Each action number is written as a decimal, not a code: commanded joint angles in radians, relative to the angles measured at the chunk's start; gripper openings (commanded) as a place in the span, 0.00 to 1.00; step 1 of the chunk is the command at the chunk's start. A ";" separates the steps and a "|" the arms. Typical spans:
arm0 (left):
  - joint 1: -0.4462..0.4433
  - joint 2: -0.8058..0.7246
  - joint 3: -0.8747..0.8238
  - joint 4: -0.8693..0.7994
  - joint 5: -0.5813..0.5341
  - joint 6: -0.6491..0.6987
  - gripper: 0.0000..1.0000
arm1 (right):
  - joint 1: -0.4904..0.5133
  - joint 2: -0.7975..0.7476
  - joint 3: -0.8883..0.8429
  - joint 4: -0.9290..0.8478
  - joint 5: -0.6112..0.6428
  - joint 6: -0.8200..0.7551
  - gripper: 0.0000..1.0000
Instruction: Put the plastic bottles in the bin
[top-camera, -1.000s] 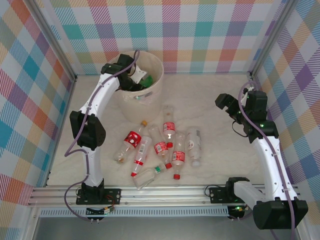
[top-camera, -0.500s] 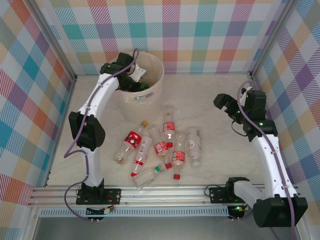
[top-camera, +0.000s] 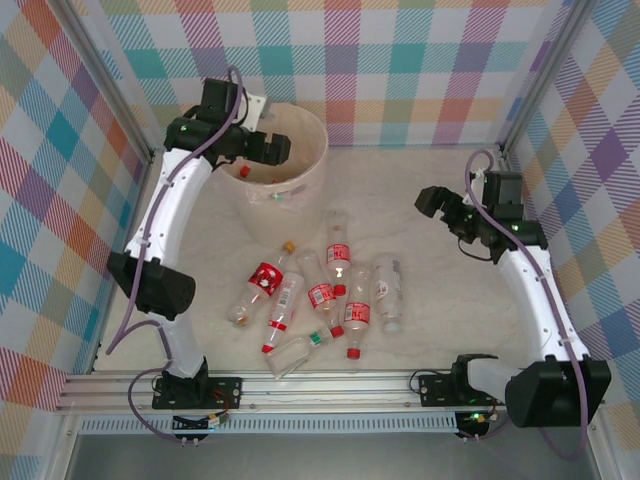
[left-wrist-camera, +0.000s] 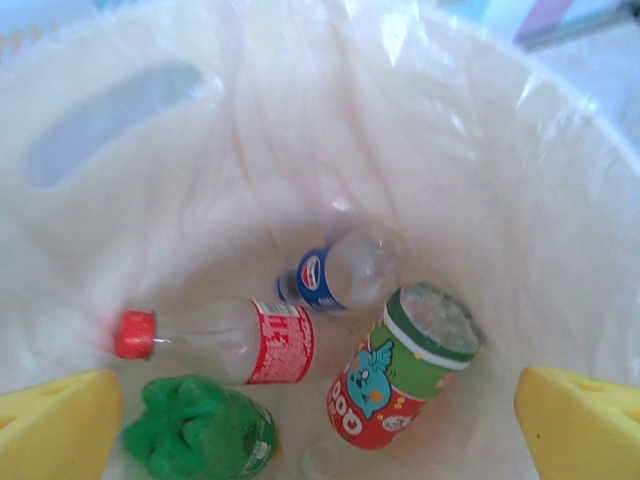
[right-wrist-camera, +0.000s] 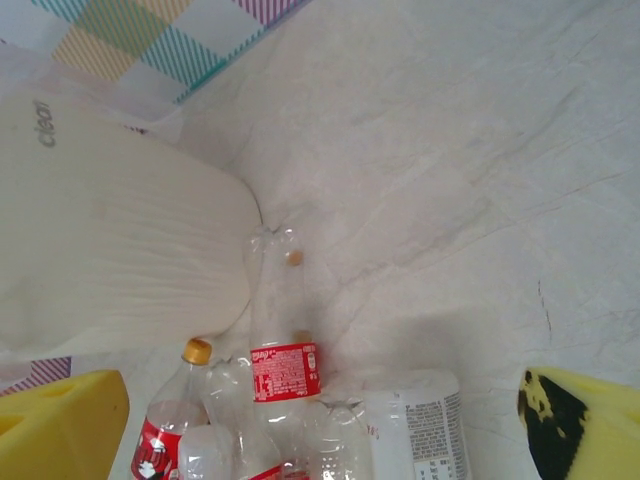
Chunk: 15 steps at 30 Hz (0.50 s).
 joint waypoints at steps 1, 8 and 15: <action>0.008 -0.172 -0.098 0.087 -0.059 -0.101 1.00 | 0.040 0.032 0.011 -0.098 -0.041 -0.051 0.97; -0.118 -0.675 -0.736 0.337 -0.111 -0.345 1.00 | 0.216 0.198 -0.055 -0.152 -0.002 -0.077 0.83; -0.284 -0.909 -1.063 0.281 -0.199 -0.540 1.00 | 0.322 0.339 -0.100 -0.180 0.156 -0.101 0.86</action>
